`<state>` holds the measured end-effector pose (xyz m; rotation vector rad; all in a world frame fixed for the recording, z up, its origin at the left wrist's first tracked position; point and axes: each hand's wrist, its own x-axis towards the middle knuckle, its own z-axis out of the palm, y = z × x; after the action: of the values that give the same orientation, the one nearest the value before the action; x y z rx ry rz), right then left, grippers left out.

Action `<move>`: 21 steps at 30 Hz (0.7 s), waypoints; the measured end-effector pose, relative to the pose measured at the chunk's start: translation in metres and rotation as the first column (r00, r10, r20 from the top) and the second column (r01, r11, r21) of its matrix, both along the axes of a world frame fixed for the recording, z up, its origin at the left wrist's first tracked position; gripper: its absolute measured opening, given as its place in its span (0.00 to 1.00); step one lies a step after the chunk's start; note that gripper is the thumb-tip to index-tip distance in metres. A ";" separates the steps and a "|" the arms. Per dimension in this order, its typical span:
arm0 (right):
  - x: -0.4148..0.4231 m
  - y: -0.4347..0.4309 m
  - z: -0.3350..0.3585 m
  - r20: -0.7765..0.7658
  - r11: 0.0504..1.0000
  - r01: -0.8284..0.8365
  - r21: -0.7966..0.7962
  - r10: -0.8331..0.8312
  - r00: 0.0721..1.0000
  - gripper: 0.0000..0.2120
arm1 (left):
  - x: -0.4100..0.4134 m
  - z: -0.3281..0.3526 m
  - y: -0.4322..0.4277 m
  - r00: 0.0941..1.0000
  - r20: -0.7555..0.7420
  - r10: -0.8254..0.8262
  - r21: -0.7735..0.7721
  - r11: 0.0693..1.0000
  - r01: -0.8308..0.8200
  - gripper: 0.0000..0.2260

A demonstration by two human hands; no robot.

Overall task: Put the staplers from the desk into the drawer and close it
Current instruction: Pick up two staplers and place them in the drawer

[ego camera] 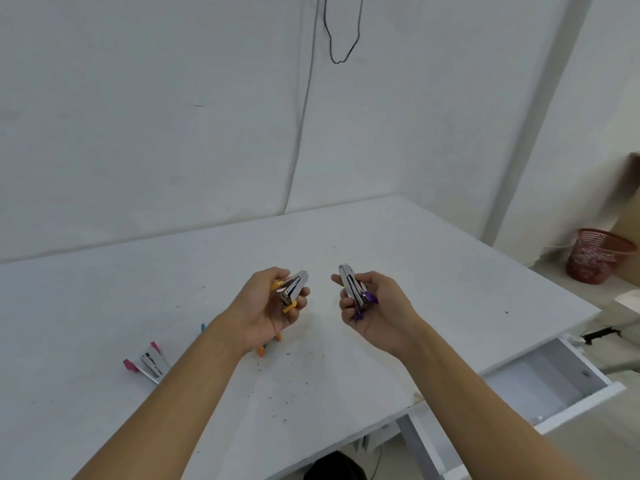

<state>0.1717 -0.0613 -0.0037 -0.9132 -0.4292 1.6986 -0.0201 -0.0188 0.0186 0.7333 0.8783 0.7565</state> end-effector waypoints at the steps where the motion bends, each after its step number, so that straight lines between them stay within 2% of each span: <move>1: 0.002 -0.005 0.002 -0.012 1.000 0.003 0.012 -0.003 1.000 0.19 | 0.005 0.003 -0.006 0.999 0.000 -0.040 0.012 0.999 0.040 0.12; 4: 0.020 -0.025 0.005 0.006 0.997 0.044 0.059 -0.045 0.999 0.20 | 0.028 0.010 -0.024 0.991 -0.072 -0.114 0.105 0.987 0.121 0.10; 8: 0.068 -0.061 0.006 0.099 0.974 0.205 0.091 -0.214 0.972 0.22 | 0.075 0.014 -0.058 0.940 -0.249 -0.232 0.258 0.920 0.295 0.10; 12: 0.125 -0.113 -0.005 0.178 0.924 0.376 0.070 -0.382 0.907 0.21 | 0.134 0.001 -0.102 0.767 -0.513 -0.386 0.351 0.720 0.598 0.11; 15: 0.155 -0.151 -0.023 0.314 0.877 0.479 0.017 -0.460 0.830 0.16 | 0.177 -0.029 -0.130 0.669 -0.580 -0.465 0.311 0.633 0.709 0.13; 17: 0.171 -0.172 -0.035 0.520 0.841 0.541 0.002 -0.464 0.718 0.10 | 0.201 -0.054 -0.147 0.620 -0.625 -0.475 0.287 0.599 0.748 0.17; 18: 0.176 -0.177 -0.039 0.660 0.845 0.534 0.021 -0.413 0.627 0.07 | 0.207 -0.065 -0.152 0.596 -0.661 -0.456 0.282 0.586 0.760 0.18; 20: 0.187 -0.187 -0.047 0.912 0.905 0.420 0.065 -0.224 0.342 0.08 | 0.219 -0.085 -0.163 0.569 -0.707 -0.420 0.275 0.578 0.768 0.18; 21: 0.190 -0.189 -0.052 0.973 0.940 0.334 0.077 -0.144 0.181 0.10 | 0.222 -0.093 -0.164 0.567 -0.723 -0.395 0.275 0.589 0.760 0.18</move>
<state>0.3618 -0.2505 -0.0555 -2.0599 -0.9275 0.6031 0.2019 -0.1833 -0.0746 1.8024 0.8547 0.0894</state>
